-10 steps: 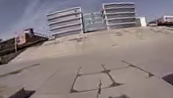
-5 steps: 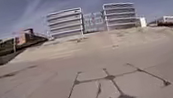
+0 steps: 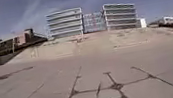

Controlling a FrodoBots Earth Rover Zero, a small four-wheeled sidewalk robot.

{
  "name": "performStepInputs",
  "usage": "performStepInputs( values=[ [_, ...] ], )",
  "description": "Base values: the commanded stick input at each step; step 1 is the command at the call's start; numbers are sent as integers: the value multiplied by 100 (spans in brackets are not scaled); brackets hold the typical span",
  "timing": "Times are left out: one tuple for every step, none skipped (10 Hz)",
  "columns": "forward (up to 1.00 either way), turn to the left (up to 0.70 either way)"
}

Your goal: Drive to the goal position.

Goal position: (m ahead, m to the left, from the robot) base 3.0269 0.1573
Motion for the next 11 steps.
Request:
performStepInputs(
  values=[
    [70,0],
    [70,0],
    [70,0],
    [70,0],
    [70,0],
    [70,0],
    [70,0],
    [70,0],
    [70,0],
    [70,0],
    [70,0]
  ],
)
